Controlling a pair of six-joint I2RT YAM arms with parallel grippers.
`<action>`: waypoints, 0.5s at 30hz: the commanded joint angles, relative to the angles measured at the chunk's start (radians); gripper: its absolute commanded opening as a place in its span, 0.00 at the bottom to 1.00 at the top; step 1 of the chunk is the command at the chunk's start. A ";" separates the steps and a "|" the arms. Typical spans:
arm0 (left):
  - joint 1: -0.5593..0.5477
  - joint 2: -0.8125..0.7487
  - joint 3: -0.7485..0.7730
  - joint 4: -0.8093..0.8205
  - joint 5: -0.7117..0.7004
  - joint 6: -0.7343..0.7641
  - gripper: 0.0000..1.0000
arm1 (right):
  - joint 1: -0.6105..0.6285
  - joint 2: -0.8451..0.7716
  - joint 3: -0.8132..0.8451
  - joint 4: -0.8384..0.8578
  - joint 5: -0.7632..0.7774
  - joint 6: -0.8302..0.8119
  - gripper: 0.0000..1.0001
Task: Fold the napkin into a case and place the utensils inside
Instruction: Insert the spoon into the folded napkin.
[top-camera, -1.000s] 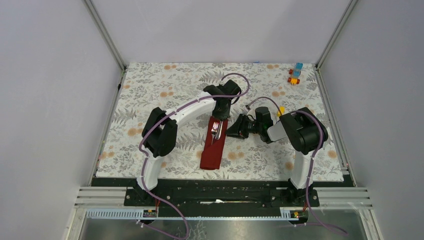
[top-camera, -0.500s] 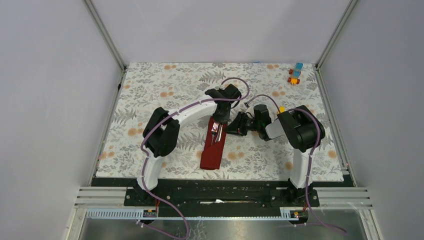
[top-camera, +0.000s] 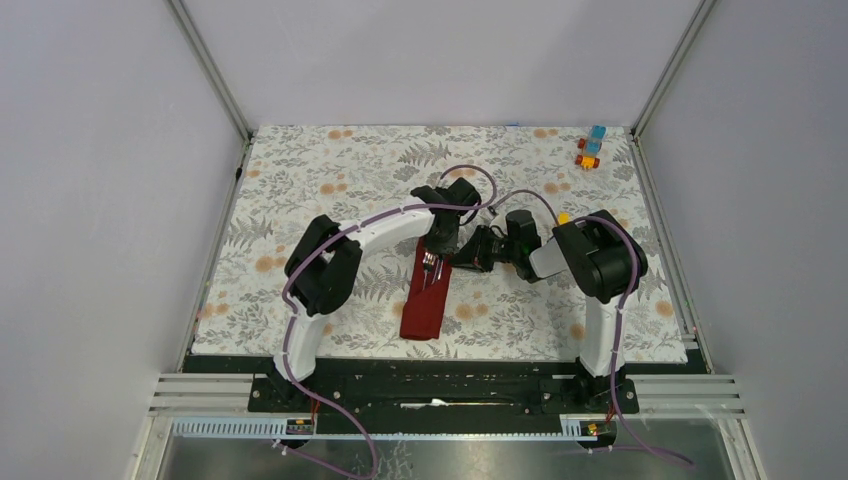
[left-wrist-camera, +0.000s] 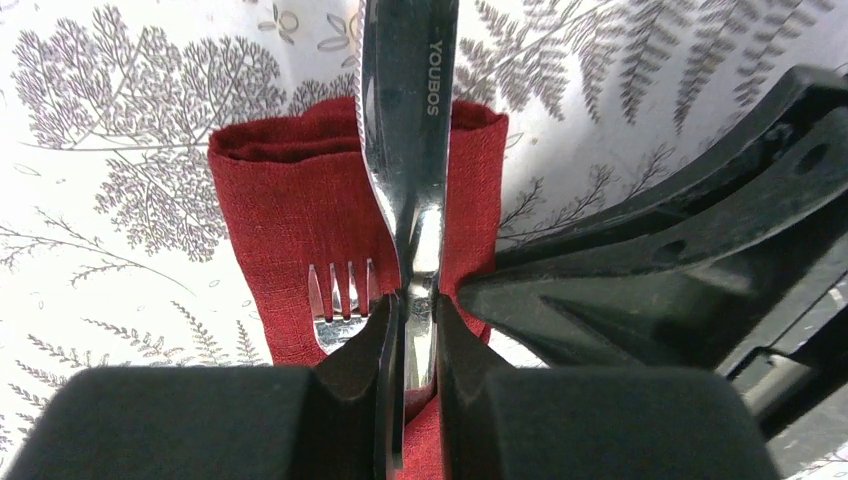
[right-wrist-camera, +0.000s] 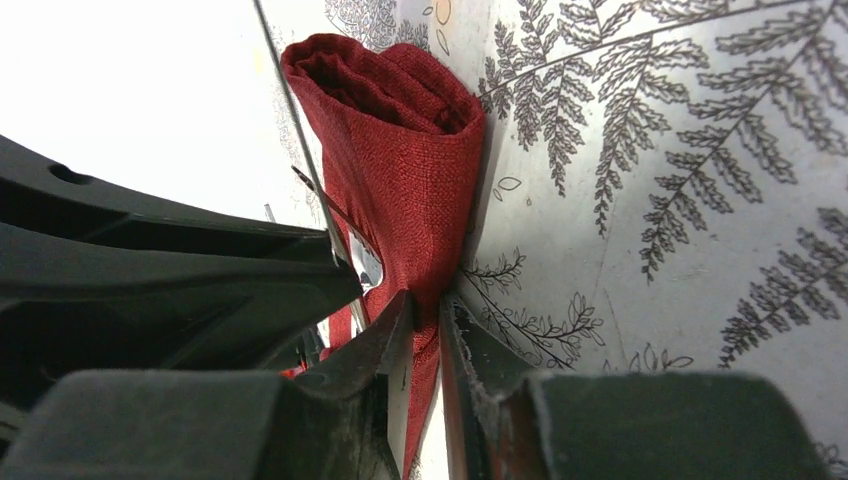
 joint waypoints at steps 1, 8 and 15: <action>-0.013 -0.087 -0.044 0.000 0.032 -0.027 0.00 | 0.021 0.019 0.017 0.047 0.009 -0.004 0.20; -0.042 -0.122 -0.090 -0.015 0.034 -0.046 0.00 | 0.022 0.043 0.010 0.122 -0.003 0.031 0.05; -0.056 -0.150 -0.140 -0.017 0.044 -0.070 0.00 | 0.022 0.037 0.005 0.122 0.005 0.027 0.00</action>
